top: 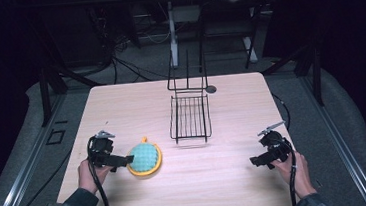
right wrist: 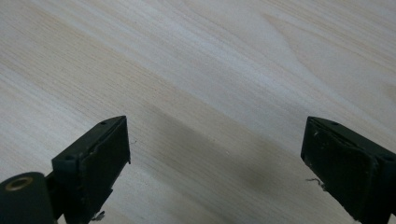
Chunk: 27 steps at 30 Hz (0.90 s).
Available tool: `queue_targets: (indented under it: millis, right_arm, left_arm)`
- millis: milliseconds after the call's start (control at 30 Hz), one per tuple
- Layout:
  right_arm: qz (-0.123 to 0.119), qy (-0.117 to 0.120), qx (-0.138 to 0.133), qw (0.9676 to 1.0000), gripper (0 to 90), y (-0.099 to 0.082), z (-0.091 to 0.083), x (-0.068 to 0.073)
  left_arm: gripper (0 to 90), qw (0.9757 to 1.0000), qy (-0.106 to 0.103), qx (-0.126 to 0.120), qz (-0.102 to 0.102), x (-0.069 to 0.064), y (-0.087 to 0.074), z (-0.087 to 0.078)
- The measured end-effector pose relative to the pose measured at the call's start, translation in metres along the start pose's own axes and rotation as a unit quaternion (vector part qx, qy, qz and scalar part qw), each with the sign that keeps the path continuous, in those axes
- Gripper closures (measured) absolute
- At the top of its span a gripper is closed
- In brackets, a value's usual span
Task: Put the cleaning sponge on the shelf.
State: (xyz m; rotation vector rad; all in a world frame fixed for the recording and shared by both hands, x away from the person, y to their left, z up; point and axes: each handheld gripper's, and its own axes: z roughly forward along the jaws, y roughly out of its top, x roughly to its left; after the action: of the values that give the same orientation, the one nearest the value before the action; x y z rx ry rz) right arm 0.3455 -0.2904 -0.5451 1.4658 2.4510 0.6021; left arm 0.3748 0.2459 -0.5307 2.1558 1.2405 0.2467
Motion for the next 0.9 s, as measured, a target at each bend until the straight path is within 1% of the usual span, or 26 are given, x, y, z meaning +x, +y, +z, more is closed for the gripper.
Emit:
queue_targets:
  millis: [133,200,233,367,433,600,667,700,733,800,833,867,900]
  right_arm:
    - [-0.003,-0.001,0.002,1.0000,7.7,0.000,0.000,0.000]
    - [-0.002,-0.001,0.005,1.0000,7.7,0.000,0.000,0.000]
    - [-0.001,0.001,0.004,1.0000,7.7,0.000,0.000,0.001]
    - [-0.004,-0.001,0.002,1.0000,7.8,0.001,0.000,0.002]
    - [-0.009,-0.005,0.004,0.9999,7.8,0.001,0.000,0.002]
    - [-0.010,-0.003,0.003,0.9999,7.9,0.002,0.001,0.002]
    - [-0.012,-0.002,0.004,0.9999,8.0,0.002,0.001,0.002]
    - [-0.011,-0.002,0.005,0.9999,8.1,0.003,0.001,0.003]
    - [-0.010,-0.002,0.005,0.9999,8.3,0.003,0.001,0.003]
    - [-0.007,0.001,0.005,1.0000,8.3,0.003,0.001,0.004]
    - [-0.008,0.001,0.007,0.9999,8.3,0.003,0.001,0.004]
    - [-0.011,0.001,0.004,0.9999,8.4,0.004,0.001,0.004]
    - [-0.011,0.001,0.004,0.9999,8.4,0.004,0.001,0.004]
  left_arm:
    - [0.4,1.0000,0.005,-0.002,0.005,-0.004,0.002,0.000]
    - [1.1,1.0000,0.006,-0.001,0.007,-0.005,0.003,0.001]
    - [1.9,0.9999,0.005,0.003,0.009,-0.005,0.004,0.000]
    - [3.5,0.9998,0.005,0.001,0.017,-0.008,0.008,0.002]
    - [4.5,0.9999,0.004,0.002,0.016,-0.009,0.010,0.003]
    - [6.2,0.9999,-0.001,0.003,0.014,-0.009,0.013,0.008]
    - [7.6,0.9998,0.000,0.007,0.017,-0.009,0.016,0.010]
    - [8.7,0.9997,0.009,0.011,0.021,-0.010,0.018,0.013]
    - [9.5,0.9996,0.011,0.014,0.023,-0.010,0.019,0.014]
    - [10.9,0.9996,0.011,0.014,0.023,-0.009,0.020,0.015]
    - [10.9,0.9996,0.011,0.015,0.022,-0.009,0.021,0.016]
    - [13.6,0.9995,0.013,0.015,0.023,-0.009,0.022,0.018]
    - [14.0,0.9995,0.013,0.015,0.023,-0.009,0.022,0.018]
